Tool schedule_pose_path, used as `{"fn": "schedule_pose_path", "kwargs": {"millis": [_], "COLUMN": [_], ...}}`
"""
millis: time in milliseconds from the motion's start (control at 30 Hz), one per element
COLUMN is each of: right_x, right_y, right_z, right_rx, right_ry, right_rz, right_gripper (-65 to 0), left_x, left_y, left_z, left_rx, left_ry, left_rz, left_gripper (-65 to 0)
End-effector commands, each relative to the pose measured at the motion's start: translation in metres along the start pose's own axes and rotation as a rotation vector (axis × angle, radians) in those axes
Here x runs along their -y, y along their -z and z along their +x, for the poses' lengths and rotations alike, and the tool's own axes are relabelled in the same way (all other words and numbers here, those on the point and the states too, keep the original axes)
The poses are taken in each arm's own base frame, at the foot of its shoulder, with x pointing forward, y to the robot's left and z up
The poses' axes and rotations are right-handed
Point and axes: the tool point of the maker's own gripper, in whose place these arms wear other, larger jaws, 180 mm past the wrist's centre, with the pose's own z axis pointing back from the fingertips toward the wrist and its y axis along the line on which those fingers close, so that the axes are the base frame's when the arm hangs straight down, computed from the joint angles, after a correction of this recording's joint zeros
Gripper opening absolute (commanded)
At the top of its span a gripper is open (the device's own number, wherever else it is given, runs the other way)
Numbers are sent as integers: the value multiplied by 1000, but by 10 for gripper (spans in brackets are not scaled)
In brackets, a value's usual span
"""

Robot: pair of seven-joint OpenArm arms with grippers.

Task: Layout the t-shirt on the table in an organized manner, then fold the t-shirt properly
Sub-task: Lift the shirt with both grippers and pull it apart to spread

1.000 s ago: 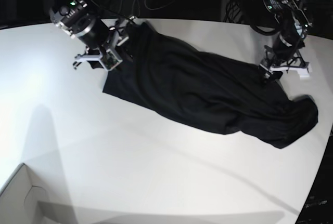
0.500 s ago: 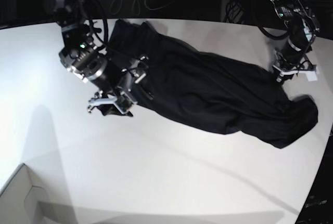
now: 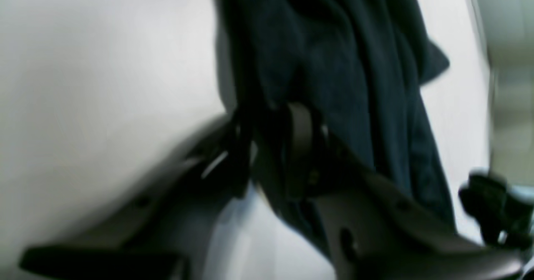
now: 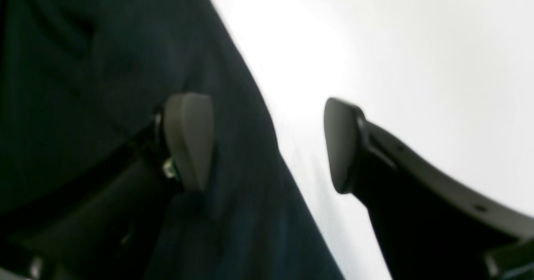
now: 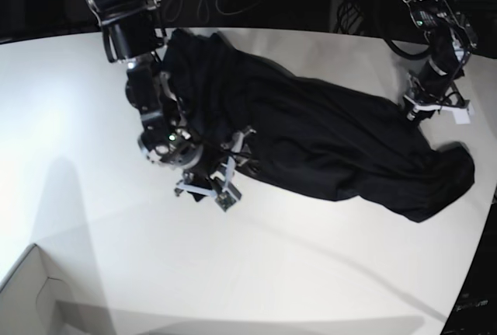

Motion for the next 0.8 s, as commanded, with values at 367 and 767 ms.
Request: {"fn": "schedule_pose_path", "kwargs": {"millis": [367,767], "right_x": [-10,19], "right_y": [35,-20], "right_z": [0,12], "right_rx": [-51,39], "right_ry": [77,-35], "right_rz": [65,-52], "right_gripper": [-275,-650], "left_x": [-13,-12], "left_y": [-8,-11], "left_z": [15,53], "left_rx": [30,85], "left_ry": [7,59], "left_rz": [29,32], "left_gripper": [-648,-649]}}
